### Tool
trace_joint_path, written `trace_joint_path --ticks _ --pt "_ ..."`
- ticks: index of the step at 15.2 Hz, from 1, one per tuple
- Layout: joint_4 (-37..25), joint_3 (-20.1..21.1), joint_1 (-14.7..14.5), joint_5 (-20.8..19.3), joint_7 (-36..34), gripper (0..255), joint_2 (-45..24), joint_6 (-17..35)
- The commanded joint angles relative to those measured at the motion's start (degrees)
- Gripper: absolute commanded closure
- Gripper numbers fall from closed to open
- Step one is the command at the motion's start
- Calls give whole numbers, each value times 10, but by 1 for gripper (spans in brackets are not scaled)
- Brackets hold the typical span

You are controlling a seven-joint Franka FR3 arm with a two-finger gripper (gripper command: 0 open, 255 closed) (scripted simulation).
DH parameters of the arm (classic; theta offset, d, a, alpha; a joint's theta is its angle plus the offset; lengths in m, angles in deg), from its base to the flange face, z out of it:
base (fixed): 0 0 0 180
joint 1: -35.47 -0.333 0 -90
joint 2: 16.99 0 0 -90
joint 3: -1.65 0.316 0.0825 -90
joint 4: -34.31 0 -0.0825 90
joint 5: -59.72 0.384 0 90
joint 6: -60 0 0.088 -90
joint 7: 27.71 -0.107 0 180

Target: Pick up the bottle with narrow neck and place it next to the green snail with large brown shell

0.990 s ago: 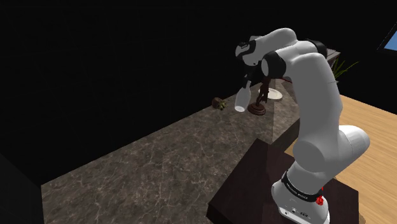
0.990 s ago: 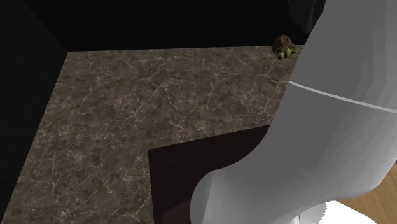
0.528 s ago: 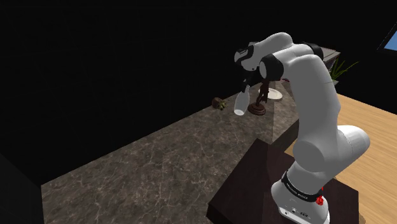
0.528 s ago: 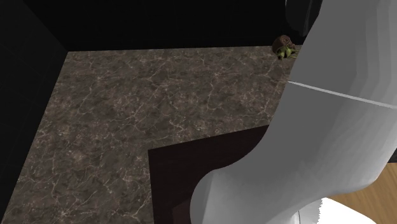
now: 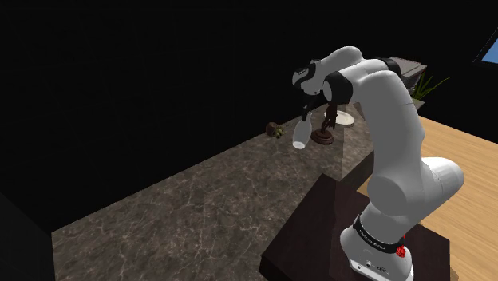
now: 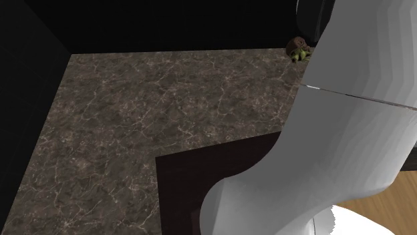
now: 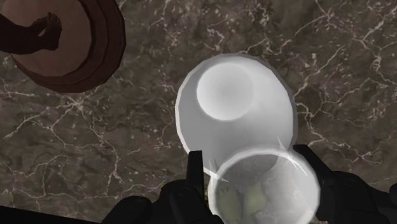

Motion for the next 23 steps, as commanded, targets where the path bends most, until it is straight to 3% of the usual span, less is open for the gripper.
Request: trace_joint_path --ticks 1,5,6,11,15,23 --pt "0 0 0 0 0 255 -1 1" --pt "0 0 0 0 0 255 -1 1" --pt "0 0 0 0 0 0 -1 1" --pt "-1 0 0 0 0 0 -1 1" --pt "-17 -10 -4 -12 -7 0 33 -48" --pt "-17 -10 -4 -12 -7 0 33 -48"
